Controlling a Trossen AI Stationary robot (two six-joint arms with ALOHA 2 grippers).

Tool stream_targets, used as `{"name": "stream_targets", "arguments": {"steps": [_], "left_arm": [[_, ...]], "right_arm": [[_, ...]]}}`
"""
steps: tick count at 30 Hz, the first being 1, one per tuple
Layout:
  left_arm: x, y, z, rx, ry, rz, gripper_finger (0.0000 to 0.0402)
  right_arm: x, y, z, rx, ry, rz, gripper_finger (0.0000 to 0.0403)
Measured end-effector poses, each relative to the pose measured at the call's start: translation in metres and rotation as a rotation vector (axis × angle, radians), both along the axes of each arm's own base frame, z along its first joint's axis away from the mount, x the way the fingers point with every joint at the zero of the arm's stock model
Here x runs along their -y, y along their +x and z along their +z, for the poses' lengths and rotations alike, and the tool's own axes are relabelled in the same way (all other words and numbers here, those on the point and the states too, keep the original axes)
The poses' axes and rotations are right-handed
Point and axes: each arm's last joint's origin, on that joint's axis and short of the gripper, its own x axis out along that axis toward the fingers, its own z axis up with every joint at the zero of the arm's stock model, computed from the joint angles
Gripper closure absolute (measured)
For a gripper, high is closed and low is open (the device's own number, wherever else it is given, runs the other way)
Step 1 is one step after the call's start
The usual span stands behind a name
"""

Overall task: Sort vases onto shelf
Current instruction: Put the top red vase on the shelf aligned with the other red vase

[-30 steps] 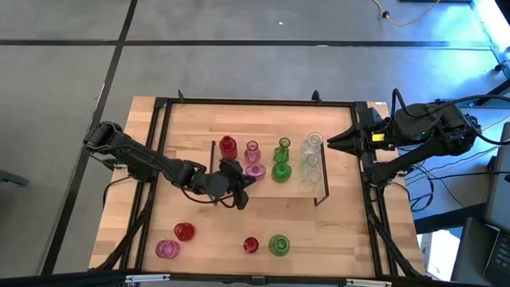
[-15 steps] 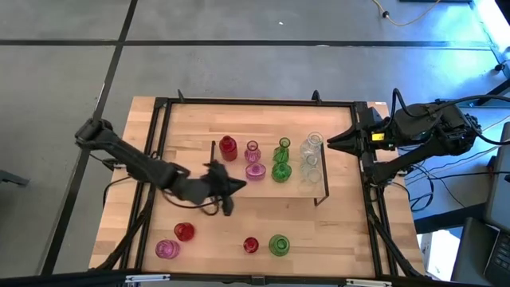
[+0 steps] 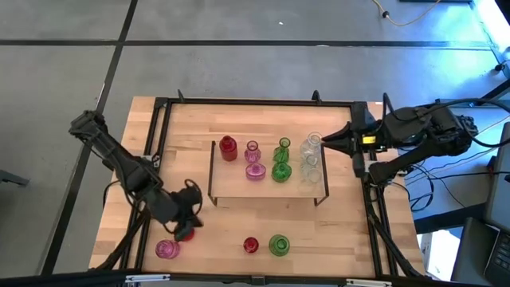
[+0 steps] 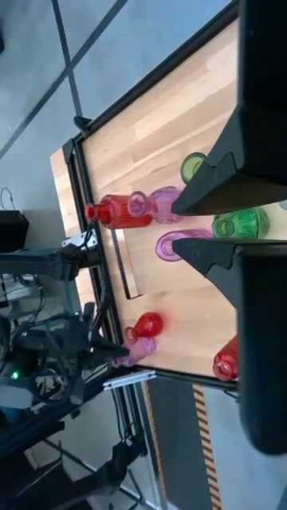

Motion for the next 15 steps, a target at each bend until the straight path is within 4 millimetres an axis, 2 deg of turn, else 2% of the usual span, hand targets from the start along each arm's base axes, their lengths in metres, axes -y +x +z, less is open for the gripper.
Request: {"name": "stream_targets", "arguments": {"steps": [8, 12, 15], "left_arm": [[-0.002, -0.034, -0.019, -0.490, -0.051, 0.002, 0.0402], [-0.005, -0.037, -0.021, -0.520, -0.015, 0.016, 0.0398], [-0.006, -0.036, -0.021, -0.494, 0.010, 0.024, 0.0375]], "right_arm": [[-0.006, 0.019, -0.008, -0.044, -0.022, -0.002, 0.0363], [-0.008, 0.027, -0.011, -0.060, -0.027, -0.002, 0.0363], [-0.010, 0.033, -0.013, -0.058, -0.027, -0.003, 0.0363]]}}
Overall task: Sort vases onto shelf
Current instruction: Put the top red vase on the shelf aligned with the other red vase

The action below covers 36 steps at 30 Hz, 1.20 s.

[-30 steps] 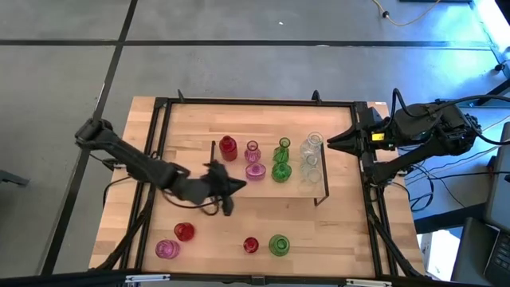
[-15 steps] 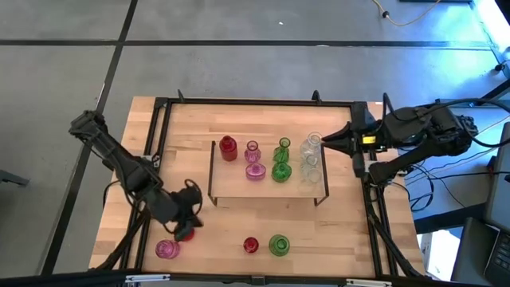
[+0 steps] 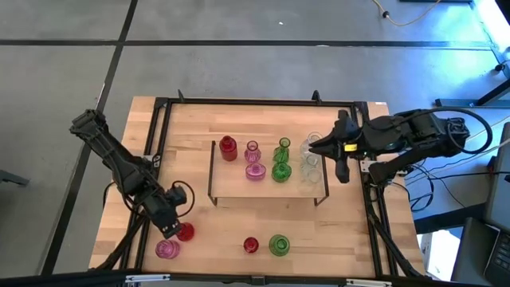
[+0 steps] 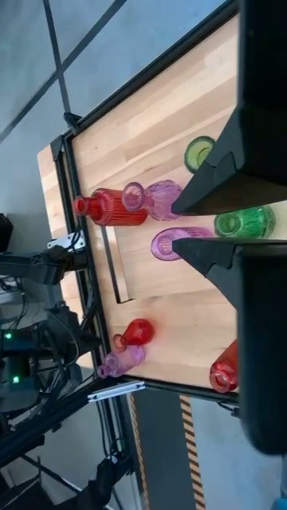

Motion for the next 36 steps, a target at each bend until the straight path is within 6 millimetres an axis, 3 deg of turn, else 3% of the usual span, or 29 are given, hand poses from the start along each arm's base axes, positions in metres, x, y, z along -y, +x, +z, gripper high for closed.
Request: {"name": "stream_targets", "arguments": {"steps": [11, 25, 29, 33, 36], "left_arm": [[-0.006, -0.005, -0.029, -0.047, 0.074, 0.022, 0.0246], [0.000, -0.002, -0.069, -0.007, -0.064, 0.020, 0.0233], [-0.001, -0.003, -0.071, -0.029, -0.074, 0.038, 0.0260], [-0.001, -0.003, -0.065, -0.091, -0.117, 0.019, 0.0362], [0.000, 0.001, -0.047, -0.102, -0.145, 0.006, 0.0386]], "right_arm": [[-0.002, 0.005, 0.001, 0.023, 0.029, -0.002, 0.0363], [-0.002, 0.006, 0.001, 0.028, 0.054, -0.013, 0.0363], [-0.002, 0.006, 0.001, 0.028, 0.054, -0.013, 0.0363], [-0.002, 0.006, 0.001, 0.027, 0.049, -0.010, 0.0363], [-0.002, 0.006, 0.001, 0.028, 0.046, -0.009, 0.0363]]}}
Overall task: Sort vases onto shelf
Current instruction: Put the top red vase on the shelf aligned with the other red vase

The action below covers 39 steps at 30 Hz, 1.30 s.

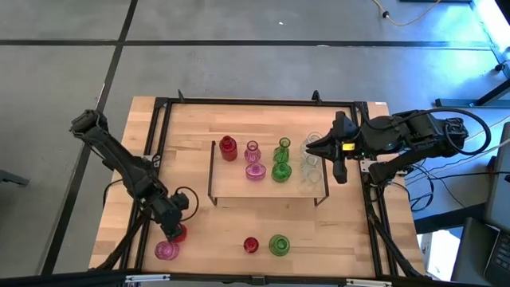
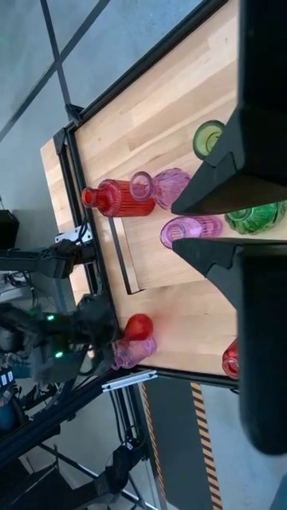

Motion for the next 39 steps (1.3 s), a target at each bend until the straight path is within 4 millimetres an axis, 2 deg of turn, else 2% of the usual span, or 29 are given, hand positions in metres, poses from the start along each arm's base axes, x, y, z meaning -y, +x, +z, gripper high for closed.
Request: {"name": "stream_targets", "arguments": {"steps": [5, 11, 13, 15, 21, 26, 28, 32, 39], "left_arm": [[-0.011, 0.007, 0.068, 0.040, 0.043, -0.001, 0.0393], [-0.049, 0.010, 0.160, 0.279, 0.173, 0.108, 0.0393], [-0.061, 0.017, 0.181, 0.362, 0.204, 0.129, 0.0393], [-0.075, 0.029, 0.191, 0.371, 0.242, 0.116, 0.0393], [-0.119, 0.073, 0.195, 0.216, 0.343, 0.012, 0.0393], [-0.150, 0.111, 0.187, 0.258, 0.309, -0.061, 0.0393], [-0.157, 0.123, 0.177, 0.231, 0.279, -0.084, 0.0393], [-0.158, 0.138, 0.164, 0.218, 0.180, -0.168, 0.0394], [-0.176, 0.154, 0.145, 0.163, 0.169, -0.192, 0.0394]], "right_arm": [[0.000, 0.000, 0.000, 0.003, -0.009, -0.012, 0.0363], [0.000, 0.001, 0.002, 0.027, -0.001, -0.016, 0.0363], [0.000, 0.002, 0.003, 0.038, 0.002, -0.017, 0.0363], [0.000, 0.003, 0.003, 0.042, 0.004, -0.017, 0.0363], [-0.003, 0.013, -0.002, 0.022, -0.018, -0.029, 0.0363], [-0.007, 0.025, -0.006, 0.017, -0.009, -0.009, 0.0363], [-0.009, 0.029, -0.008, 0.006, -0.003, 0.005, 0.0363], [-0.011, 0.033, -0.010, -0.004, 0.044, 0.033, 0.0363], [-0.012, 0.033, -0.011, -0.010, 0.067, 0.054, 0.0363]]}}
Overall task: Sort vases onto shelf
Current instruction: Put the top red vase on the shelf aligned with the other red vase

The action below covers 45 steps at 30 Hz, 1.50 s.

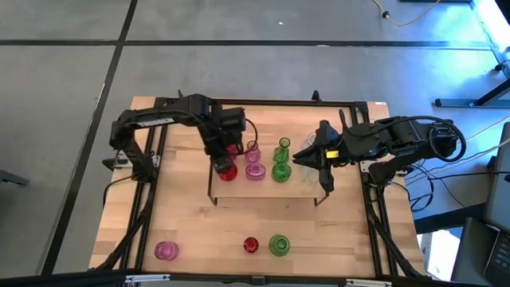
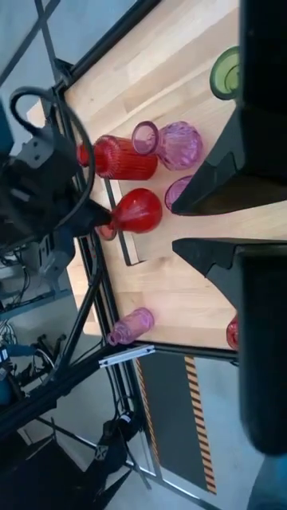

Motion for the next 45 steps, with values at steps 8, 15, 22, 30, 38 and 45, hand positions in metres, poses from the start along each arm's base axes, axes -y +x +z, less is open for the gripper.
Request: {"name": "stream_targets", "arguments": {"steps": [8, 15, 22, 30, 38, 45], "left_arm": [[-0.011, 0.003, -0.009, -0.037, -0.033, 0.006, 0.0394], [-0.016, 0.002, -0.014, -0.053, -0.035, 0.015, 0.0378], [-0.016, 0.002, -0.014, -0.048, -0.035, 0.005, 0.0361], [-0.016, 0.002, -0.014, -0.048, -0.021, 0.003, 0.0358], [-0.016, 0.003, -0.014, -0.043, -0.018, 0.008, 0.0356], [-0.016, 0.004, -0.014, -0.033, -0.017, 0.019, 0.0356]], "right_arm": [[0.000, 0.000, 0.000, -0.001, -0.004, 0.002, 0.0363], [0.000, 0.000, 0.000, -0.002, -0.005, 0.003, 0.0363], [0.000, 0.000, 0.000, -0.002, -0.005, 0.003, 0.0363], [0.000, 0.000, 0.000, -0.001, -0.004, 0.003, 0.0363], [0.000, 0.000, 0.000, -0.001, -0.003, 0.002, 0.0363], [0.000, 0.000, 0.000, -0.001, -0.002, 0.002, 0.0363]]}}
